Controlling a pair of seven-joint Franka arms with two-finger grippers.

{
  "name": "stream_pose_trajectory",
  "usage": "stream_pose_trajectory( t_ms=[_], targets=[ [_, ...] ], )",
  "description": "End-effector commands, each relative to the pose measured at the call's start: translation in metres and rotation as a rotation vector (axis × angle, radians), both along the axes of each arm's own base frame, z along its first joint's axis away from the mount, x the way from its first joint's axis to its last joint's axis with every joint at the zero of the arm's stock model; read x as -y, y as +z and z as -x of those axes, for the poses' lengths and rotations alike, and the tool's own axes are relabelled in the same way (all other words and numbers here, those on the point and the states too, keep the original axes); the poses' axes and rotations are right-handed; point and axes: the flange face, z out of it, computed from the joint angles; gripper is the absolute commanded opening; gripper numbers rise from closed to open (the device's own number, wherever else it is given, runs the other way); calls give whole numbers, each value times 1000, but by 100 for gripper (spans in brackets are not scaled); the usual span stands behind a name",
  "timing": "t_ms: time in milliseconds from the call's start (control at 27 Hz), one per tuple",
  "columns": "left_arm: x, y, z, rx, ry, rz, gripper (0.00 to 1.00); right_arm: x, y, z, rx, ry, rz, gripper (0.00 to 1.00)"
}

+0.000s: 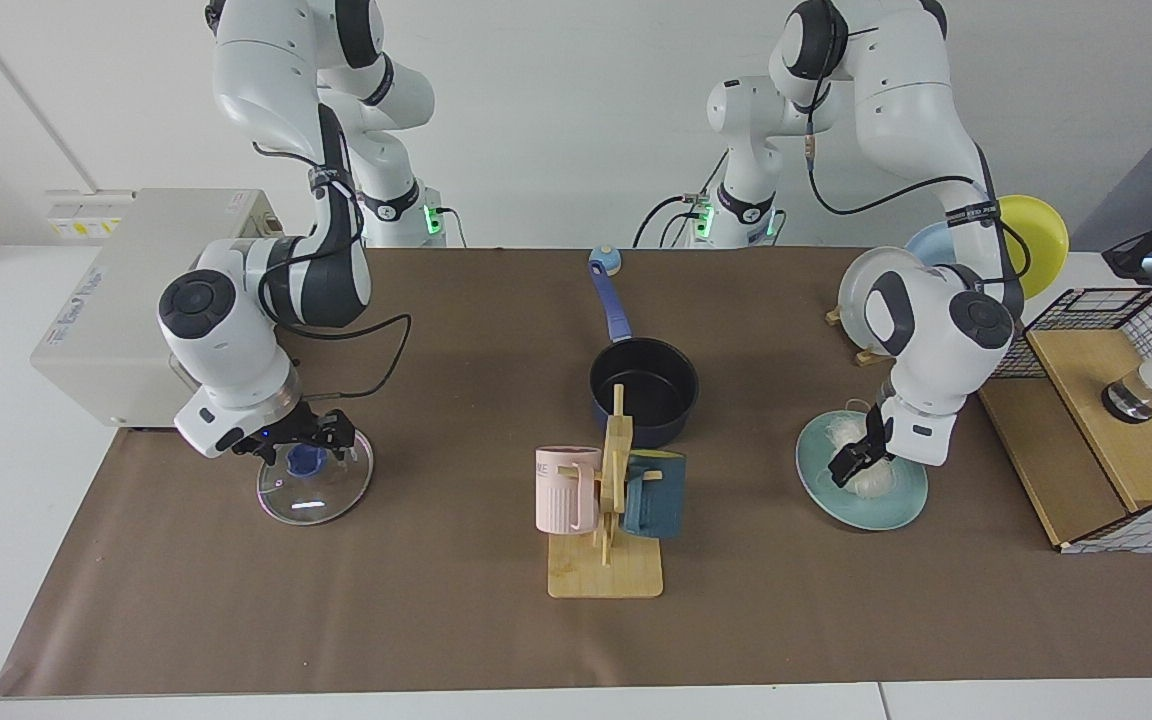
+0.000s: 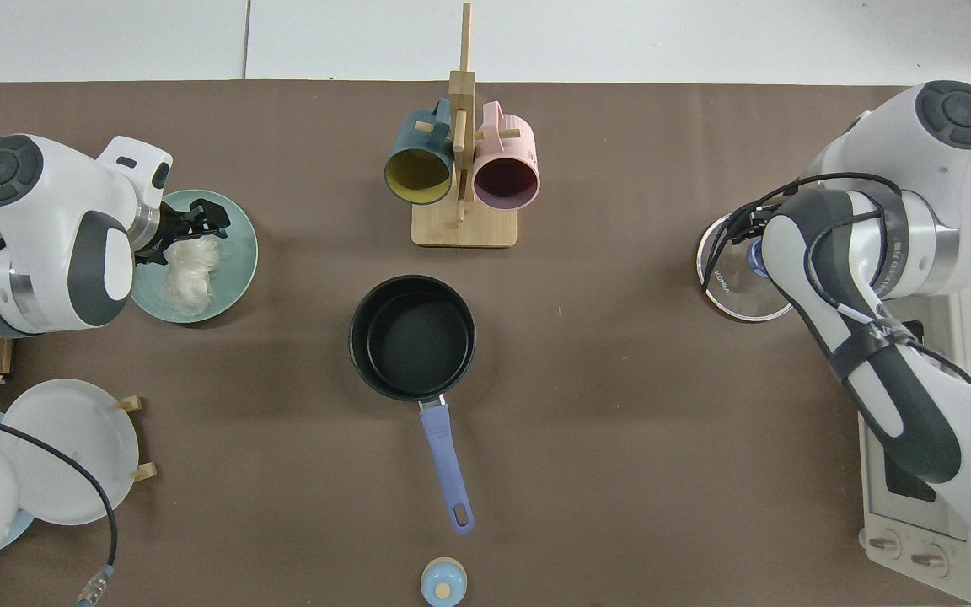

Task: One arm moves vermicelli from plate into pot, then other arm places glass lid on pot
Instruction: 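Grasp the vermicelli with the left gripper while the right gripper reaches the lid, then carry the vermicelli with the left gripper over the black pot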

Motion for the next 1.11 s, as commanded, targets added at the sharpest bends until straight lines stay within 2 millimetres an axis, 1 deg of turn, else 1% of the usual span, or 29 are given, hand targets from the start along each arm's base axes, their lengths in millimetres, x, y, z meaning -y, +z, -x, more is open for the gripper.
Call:
stream_pose_trajectory(
  t_ms=[0, 74, 185, 222, 259, 296, 333, 444, 481, 593, 667, 741, 852, 889, 926, 963, 1000, 1037, 1074],
  targets=[
    [3, -11, 14, -30, -12, -15, 100, 10, -15, 1, 0, 32, -13, 100],
    [3, -12, 14, -31, -13, -15, 100, 12, -26, 3, -2, 30, -13, 100],
    [3, -11, 14, -34, -49, -24, 100, 17, -37, 6, -5, 39, -13, 100],
    [3, -11, 14, -34, -69, -28, 99, 17, -40, 7, -4, 50, -13, 100],
    [3, -11, 15, -35, -92, -30, 96, 18, -41, 7, -1, 61, -13, 100],
    [3, -12, 15, -40, -109, -31, 87, 18, -42, 7, 2, 70, -13, 100],
    [2, -12, 15, -43, -113, -31, 73, 18, -43, 8, 0, 71, -15, 100],
    [3, -12, 15, -49, -109, -30, 8, 17, -46, 9, -6, 71, -15, 100],
    [4, -10, 15, -49, -107, -29, 0, 17, -48, 10, -10, 71, -15, 100],
    [3, -3, 10, -34, -122, -35, 0, 17, -53, 13, -17, 72, -16, 100],
    [3, 15, 0, -5, -131, -47, 0, 19, -57, 15, -24, 70, -16, 100],
    [4, 30, -4, -21, -147, -69, 0, 21, -60, 15, -18, 69, -16, 100],
    [9, 63, -8, -54, -169, -90, 0, 22, -62, 16, -15, 67, -15, 98],
    [14, 72, -9, -56, -176, -87, 0, 21, -62, 16, -15, 71, -14, 92],
    [20, 82, -8, -59, -185, -85, 0, 22, -62, 16, -13, 75, -11, 82],
    [25, 95, -5, -55, -192, -83, 0, 22, -62, 16, -13, 81, -9, 69],
    [31, 111, 0, -51, -198, -80, 0, 22, -61, 16, -12, 88, -9, 50],
    [37, 129, 5, -37, -196, -71, 0, 22, -61, 16, -12, 93, -9, 40],
    [43, 147, 14, -30, -201, -66, 0, 21, -61, 15, -12, 98, -9, 33]
  ],
)
